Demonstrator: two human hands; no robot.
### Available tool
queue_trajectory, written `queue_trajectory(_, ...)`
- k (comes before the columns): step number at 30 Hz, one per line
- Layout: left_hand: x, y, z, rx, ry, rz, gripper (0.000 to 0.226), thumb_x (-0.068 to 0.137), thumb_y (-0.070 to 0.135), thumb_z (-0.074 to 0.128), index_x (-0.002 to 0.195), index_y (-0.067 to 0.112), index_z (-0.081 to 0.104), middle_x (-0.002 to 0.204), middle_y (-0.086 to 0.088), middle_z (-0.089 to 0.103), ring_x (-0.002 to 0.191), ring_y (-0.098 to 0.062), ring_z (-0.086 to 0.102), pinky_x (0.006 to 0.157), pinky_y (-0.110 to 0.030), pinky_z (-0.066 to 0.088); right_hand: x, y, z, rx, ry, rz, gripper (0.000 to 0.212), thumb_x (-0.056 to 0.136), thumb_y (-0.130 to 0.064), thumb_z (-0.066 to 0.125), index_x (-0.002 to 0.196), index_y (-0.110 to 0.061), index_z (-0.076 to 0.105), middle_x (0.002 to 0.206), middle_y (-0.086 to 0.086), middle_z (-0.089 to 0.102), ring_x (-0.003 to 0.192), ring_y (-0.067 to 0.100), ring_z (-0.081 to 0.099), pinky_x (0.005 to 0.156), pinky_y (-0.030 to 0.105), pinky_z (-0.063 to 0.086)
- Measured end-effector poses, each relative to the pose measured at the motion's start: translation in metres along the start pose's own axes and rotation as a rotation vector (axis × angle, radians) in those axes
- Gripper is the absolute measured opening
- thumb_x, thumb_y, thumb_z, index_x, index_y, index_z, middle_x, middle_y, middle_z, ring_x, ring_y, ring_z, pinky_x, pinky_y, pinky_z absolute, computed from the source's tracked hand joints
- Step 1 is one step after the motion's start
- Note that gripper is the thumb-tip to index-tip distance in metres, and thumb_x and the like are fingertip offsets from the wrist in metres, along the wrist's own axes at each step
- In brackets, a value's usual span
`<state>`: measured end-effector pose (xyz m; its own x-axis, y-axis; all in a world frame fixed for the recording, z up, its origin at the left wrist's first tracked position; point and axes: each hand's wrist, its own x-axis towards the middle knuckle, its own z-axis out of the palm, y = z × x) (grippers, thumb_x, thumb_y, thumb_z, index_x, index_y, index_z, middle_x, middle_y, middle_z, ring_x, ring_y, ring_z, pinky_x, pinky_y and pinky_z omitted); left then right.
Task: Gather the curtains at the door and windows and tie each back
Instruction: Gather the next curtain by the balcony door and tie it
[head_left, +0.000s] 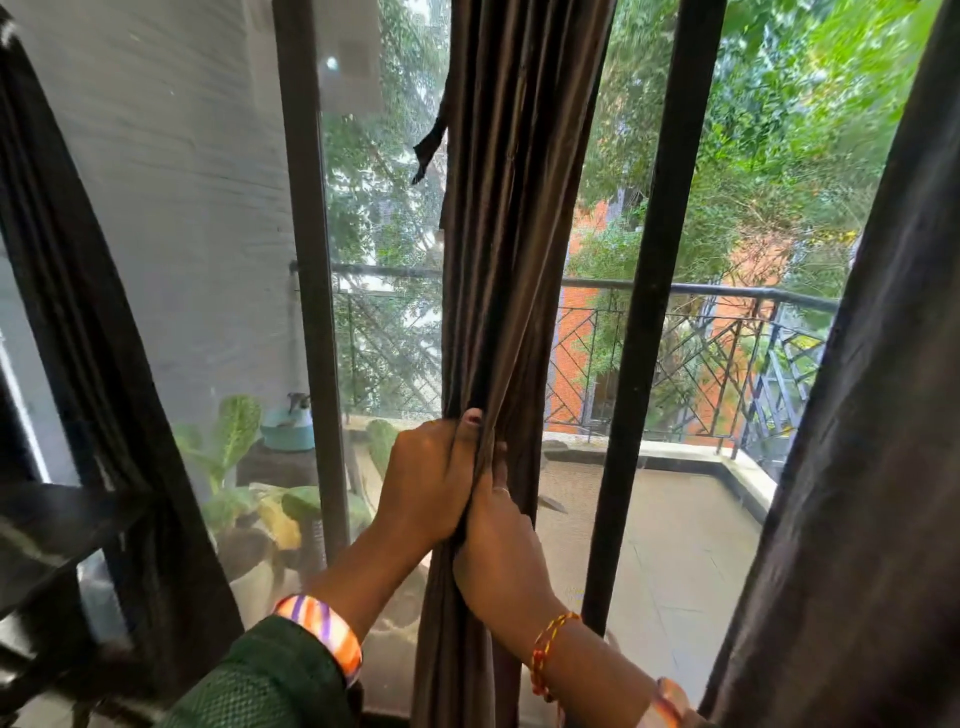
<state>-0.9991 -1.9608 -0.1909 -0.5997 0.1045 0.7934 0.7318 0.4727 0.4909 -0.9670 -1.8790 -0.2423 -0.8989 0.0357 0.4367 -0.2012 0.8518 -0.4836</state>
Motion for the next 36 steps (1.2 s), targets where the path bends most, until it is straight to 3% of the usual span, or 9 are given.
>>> queue_trajectory(6,-0.004,0.003,0.004,0.058,-0.045,-0.005,0.024,0.082,0.034,0.066,0.065,0.017,0.067,0.057,0.004,0.063,0.057,0.0,0.059,0.052,-0.009,0.036,-0.013,0.007,0.012,-0.111,-0.118,0.007,0.043,0.093,-0.007,0.041,0.135,-0.01,0.035,0.118,0.017,0.051,0.09,0.035,0.063,0.081,0.044,0.053)
queue_trajectory(13,-0.005,-0.009,0.004,0.133,0.036,0.094,0.037,0.08,0.012,0.065,0.116,0.002,0.06,0.065,-0.013,0.068,0.052,-0.022,0.062,0.059,-0.02,0.041,-0.022,0.032,0.013,0.008,-0.452,-0.026,0.114,0.081,-0.014,0.061,0.137,-0.024,-0.038,0.156,0.02,-0.002,0.11,0.037,0.057,0.09,0.044,0.051)
queue_trajectory(16,-0.004,-0.01,-0.003,0.085,0.041,-0.02,0.085,0.082,0.012,0.067,0.145,0.029,0.013,0.047,0.0,0.046,0.038,-0.01,0.041,0.05,-0.022,0.036,-0.01,0.034,-0.023,0.148,-0.57,-0.045,0.122,0.074,-0.025,0.076,0.146,-0.019,-0.022,0.158,0.011,0.005,0.14,0.026,0.028,0.112,0.037,0.032)
queue_trajectory(19,-0.002,-0.001,-0.002,0.065,0.015,-0.205,0.086,0.086,0.02,0.062,0.144,0.027,0.0,0.062,-0.011,0.059,0.055,-0.023,0.055,0.054,-0.022,0.033,0.013,0.007,-0.074,0.607,-0.299,0.043,0.069,0.086,-0.022,0.065,0.142,-0.014,0.026,0.129,-0.014,0.051,0.114,0.005,0.054,0.094,0.027,0.048)
queue_trajectory(24,-0.012,0.017,0.018,0.301,-0.108,0.163,0.024,0.086,0.019,0.053,0.1,0.002,0.063,0.058,-0.016,0.065,0.049,-0.035,0.062,0.039,-0.029,0.041,0.056,-0.034,-0.122,0.498,0.167,0.005,0.109,0.057,-0.071,0.067,0.141,-0.016,0.028,0.127,0.0,0.059,0.114,0.016,0.059,0.095,0.038,0.05)
queue_trajectory(27,-0.011,0.037,0.024,0.429,-0.195,0.33,0.022,0.079,0.023,0.059,0.089,0.004,0.062,0.05,-0.012,0.061,0.04,-0.027,0.059,0.033,-0.027,0.036,0.063,-0.04,-0.136,0.28,0.32,0.016,0.063,0.075,-0.034,0.069,0.127,-0.008,0.045,0.108,0.008,0.066,0.097,0.026,0.064,0.079,0.037,0.054)
queue_trajectory(29,-0.001,0.049,0.015,0.398,-0.383,0.298,0.036,0.087,0.037,0.053,0.105,0.006,0.057,0.075,-0.015,0.068,0.068,-0.031,0.066,0.053,-0.031,0.046,0.061,-0.037,-0.143,0.183,0.33,-0.002,0.032,0.083,-0.008,0.053,0.115,-0.005,0.053,0.098,0.012,0.064,0.09,0.032,0.063,0.068,0.035,0.052)
queue_trajectory(32,0.035,0.056,-0.011,0.067,-0.616,0.183,0.062,0.076,0.065,0.047,0.091,0.007,0.064,0.079,-0.016,0.07,0.075,-0.029,0.066,0.063,-0.036,0.051,0.055,-0.026,-0.156,0.117,0.306,-0.008,0.026,0.085,0.0,0.044,0.107,-0.002,0.056,0.096,0.014,0.062,0.091,0.031,0.061,0.06,0.022,0.038)
queue_trajectory(36,0.101,0.094,-0.045,-0.302,-0.278,0.039,0.019,0.079,0.05,0.059,0.086,0.033,0.062,0.094,-0.011,0.07,0.083,-0.025,0.067,0.071,-0.045,0.056,0.044,-0.023,-0.167,0.12,0.303,-0.115,0.029,0.085,0.004,0.042,0.109,-0.006,0.055,0.083,0.007,0.058,0.076,0.026,0.061,0.05,0.015,0.039)
